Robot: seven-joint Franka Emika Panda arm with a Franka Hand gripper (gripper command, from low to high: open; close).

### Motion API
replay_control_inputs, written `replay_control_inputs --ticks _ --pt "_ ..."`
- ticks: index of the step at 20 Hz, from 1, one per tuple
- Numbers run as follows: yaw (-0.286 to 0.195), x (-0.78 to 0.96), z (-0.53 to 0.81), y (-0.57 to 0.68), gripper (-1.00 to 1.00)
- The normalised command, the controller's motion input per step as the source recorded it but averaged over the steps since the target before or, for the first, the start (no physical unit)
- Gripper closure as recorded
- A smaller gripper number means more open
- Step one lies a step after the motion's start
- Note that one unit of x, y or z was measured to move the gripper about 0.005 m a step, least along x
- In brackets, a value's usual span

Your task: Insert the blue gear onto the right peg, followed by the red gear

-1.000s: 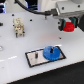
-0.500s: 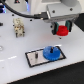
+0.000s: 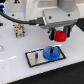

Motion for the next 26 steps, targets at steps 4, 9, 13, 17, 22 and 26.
replay_control_inputs --ticks 4,9,13,17,22,26 --pt "0.0 0.45 -0.01 -0.26 1.0" --pt "0.0 0.17 -0.12 -0.12 1.0" --pt "0.0 0.08 -0.1 -0.02 1.0" --pt "0.0 0.11 -0.06 -0.05 1.0" --pt "0.0 -0.02 0.18 -0.07 1.0" --pt "0.0 0.03 0.06 -0.07 1.0"
